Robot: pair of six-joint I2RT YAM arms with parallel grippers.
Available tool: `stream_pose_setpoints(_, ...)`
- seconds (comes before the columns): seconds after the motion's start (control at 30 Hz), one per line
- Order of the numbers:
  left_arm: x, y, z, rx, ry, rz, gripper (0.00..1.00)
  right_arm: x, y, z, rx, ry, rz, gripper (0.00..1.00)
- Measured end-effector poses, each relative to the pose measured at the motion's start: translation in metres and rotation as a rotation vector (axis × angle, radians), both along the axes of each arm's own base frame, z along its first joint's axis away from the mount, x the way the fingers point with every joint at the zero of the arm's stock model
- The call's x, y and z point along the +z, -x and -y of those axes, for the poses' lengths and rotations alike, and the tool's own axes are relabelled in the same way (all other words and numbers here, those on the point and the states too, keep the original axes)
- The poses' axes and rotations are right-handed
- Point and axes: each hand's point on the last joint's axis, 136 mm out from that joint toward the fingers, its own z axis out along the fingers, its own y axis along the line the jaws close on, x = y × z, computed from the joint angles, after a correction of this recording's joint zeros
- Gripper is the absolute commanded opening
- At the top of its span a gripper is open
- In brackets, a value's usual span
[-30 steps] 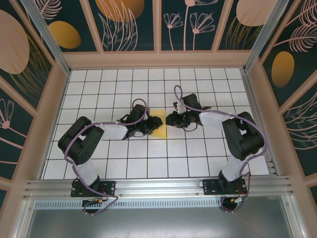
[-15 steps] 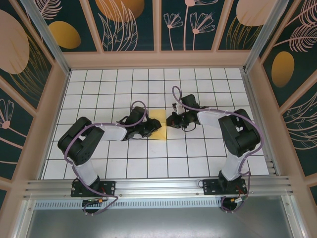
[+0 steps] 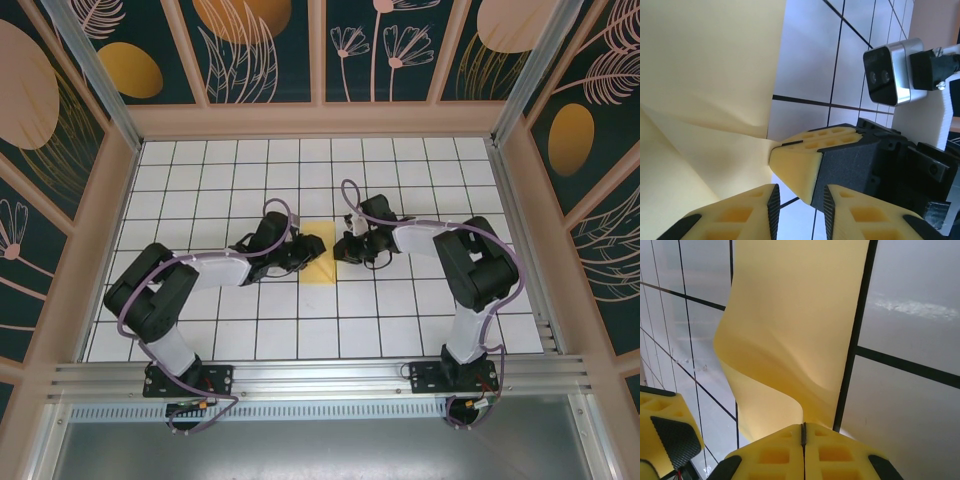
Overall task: Fold a paper plane with a square sheet of paper (pick it up from the middle)
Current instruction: Fold the triangle a second time at the center of the table.
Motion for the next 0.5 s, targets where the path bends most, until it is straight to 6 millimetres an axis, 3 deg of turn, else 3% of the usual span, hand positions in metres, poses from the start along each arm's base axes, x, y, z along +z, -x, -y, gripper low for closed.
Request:
stream_pose_setpoints(0.23, -0.026, 0.005, 0.001, -0.02, -0.022, -0.055, 0.3, -0.005, -0.005, 0.0, 0.003, 0.021, 0.012, 0.07)
stream_pose_setpoints(0.5, -0.025, 0.004, 0.003, -0.025, -0.015, -0.052, 0.3, -0.004, -0.009, 0.0, 0.003, 0.03, 0.023, 0.07)
